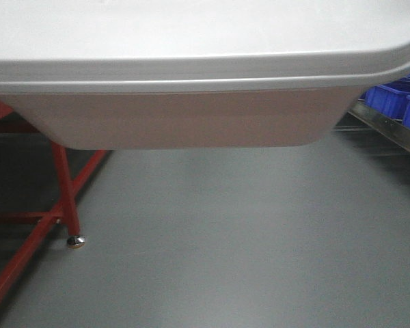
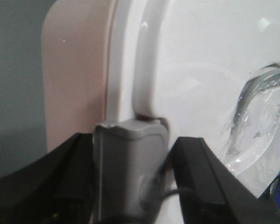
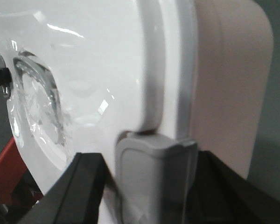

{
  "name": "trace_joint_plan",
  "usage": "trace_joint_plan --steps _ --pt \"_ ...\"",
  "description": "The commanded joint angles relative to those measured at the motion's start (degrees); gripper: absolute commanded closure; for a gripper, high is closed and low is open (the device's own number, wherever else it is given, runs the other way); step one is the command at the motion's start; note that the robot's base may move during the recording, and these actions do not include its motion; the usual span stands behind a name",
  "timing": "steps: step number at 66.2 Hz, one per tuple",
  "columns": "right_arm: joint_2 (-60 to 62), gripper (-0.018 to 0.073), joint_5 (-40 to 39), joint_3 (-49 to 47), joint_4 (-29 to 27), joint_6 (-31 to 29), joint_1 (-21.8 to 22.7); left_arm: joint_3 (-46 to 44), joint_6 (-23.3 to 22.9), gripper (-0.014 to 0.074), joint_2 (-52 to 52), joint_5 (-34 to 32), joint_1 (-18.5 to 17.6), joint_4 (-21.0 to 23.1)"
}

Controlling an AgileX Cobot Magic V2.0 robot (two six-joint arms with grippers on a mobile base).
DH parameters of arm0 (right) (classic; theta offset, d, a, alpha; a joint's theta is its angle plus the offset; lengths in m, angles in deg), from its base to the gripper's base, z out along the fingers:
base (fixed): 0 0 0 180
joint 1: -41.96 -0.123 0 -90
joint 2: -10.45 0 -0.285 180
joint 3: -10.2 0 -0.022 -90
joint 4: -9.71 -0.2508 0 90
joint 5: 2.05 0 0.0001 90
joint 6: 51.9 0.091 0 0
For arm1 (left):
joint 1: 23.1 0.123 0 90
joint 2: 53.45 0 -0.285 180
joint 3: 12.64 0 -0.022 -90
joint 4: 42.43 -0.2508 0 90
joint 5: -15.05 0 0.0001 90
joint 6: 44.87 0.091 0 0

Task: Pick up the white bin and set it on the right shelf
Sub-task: 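Carry the bin in both grippers while driving to the shelf rack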

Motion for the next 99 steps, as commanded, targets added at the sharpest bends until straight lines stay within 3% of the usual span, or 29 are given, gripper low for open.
trace_joint_plan --steps 1,99 --pt "2.0 0.0242 11.5 -2.1 -13.6 -0.8 -1.7 -1.6 0.3 0.0420 1.3 3.3 -1.7 8.8" --pt "2.0 0.0242 11.5 -2.1 -13.6 -0.8 -1.7 -1.6 0.3 0.0420 1.3 3.3 -1.7 8.8"
